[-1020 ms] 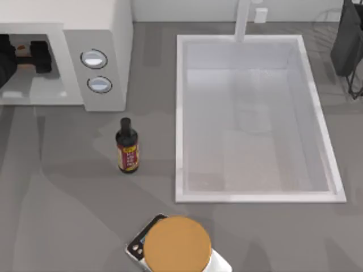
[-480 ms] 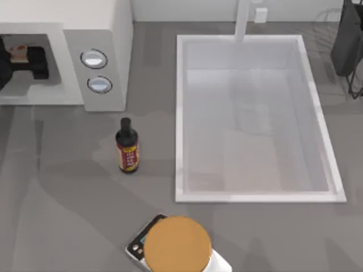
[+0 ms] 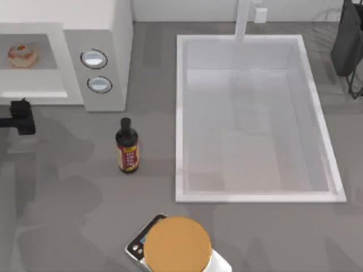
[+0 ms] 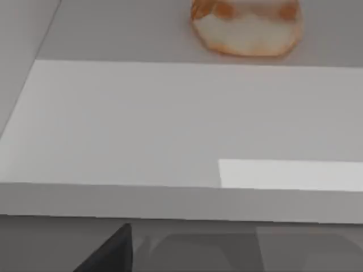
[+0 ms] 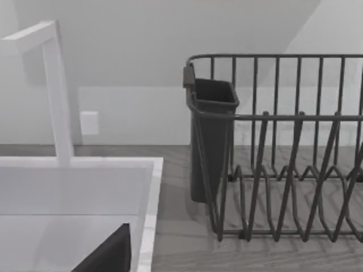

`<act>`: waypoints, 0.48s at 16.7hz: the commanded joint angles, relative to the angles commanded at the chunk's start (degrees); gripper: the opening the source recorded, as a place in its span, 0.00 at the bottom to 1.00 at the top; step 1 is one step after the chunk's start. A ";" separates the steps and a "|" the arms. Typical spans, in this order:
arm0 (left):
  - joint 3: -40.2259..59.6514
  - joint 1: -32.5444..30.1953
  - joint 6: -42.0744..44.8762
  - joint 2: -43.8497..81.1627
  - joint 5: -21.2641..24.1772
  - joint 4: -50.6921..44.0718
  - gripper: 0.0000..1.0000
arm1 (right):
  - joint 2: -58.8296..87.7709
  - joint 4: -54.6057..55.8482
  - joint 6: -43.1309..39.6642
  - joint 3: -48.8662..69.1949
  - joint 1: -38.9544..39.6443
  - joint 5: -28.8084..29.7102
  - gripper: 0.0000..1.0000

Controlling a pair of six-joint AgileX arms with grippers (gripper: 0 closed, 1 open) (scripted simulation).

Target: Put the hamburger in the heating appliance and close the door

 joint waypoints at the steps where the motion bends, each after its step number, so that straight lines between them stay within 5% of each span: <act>1: -3.61 0.47 0.20 -2.11 0.39 1.71 1.00 | 0.00 0.00 0.00 0.00 0.00 0.00 1.00; 8: -12.65 1.92 0.89 -6.34 1.57 6.64 1.00 | 0.00 0.00 0.00 0.00 0.00 0.00 1.00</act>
